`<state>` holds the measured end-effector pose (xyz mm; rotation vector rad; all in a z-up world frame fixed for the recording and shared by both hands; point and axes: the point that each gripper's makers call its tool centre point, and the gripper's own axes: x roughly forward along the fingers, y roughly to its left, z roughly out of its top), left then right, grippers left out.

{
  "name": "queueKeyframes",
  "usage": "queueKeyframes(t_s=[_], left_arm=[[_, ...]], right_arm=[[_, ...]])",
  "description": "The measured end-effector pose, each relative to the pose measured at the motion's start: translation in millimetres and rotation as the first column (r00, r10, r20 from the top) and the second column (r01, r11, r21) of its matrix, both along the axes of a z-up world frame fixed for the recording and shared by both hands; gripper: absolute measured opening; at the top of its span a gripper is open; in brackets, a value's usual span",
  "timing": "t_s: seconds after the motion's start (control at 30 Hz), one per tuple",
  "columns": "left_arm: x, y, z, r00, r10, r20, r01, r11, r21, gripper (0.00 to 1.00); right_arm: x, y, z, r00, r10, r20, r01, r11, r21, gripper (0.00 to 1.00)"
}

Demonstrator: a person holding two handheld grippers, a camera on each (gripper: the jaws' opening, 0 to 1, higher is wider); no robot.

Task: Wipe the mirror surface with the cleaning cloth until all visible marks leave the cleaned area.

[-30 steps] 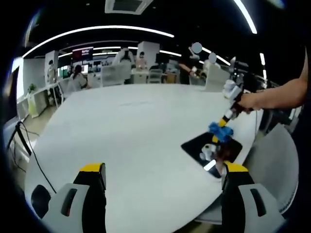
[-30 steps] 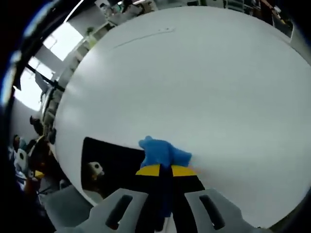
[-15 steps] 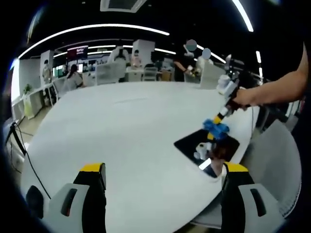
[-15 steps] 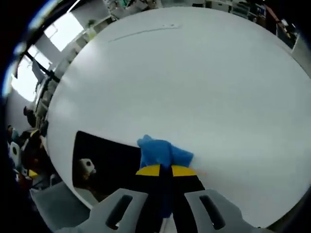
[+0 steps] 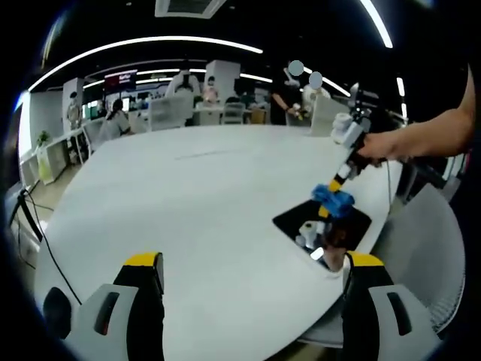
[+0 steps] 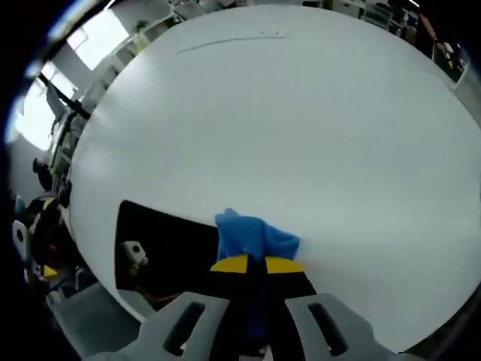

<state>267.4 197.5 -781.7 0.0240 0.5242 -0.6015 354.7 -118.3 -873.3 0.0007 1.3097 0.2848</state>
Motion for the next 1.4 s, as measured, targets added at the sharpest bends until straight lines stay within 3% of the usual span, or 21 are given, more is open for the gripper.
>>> queueKeyframes(t_s=[0.5, 1.07, 1.4], left_arm=[[-2.4, -0.4, -4.0, 1.0, -0.004, -0.009, 0.004, 1.0, 0.005, 1.0], [-5.7, 5.7, -6.4, 1.0, 0.01, -0.011, -0.01, 1.0, -0.005, 1.0], [-7.7, 9.9, -7.5, 1.0, 0.019, -0.015, -0.02, 1.0, -0.01, 1.0]], right_arm=[[4.5, 22.0, -3.8, 0.999, 0.013, -0.036, -0.013, 1.0, 0.001, 0.0], [0.7, 69.8, -1.0, 0.998, 0.037, -0.049, -0.035, 0.998, 0.047, 0.0], [-0.9, 108.4, 1.4, 0.997, 0.077, -0.019, -0.076, 0.996, 0.056, 0.0]])
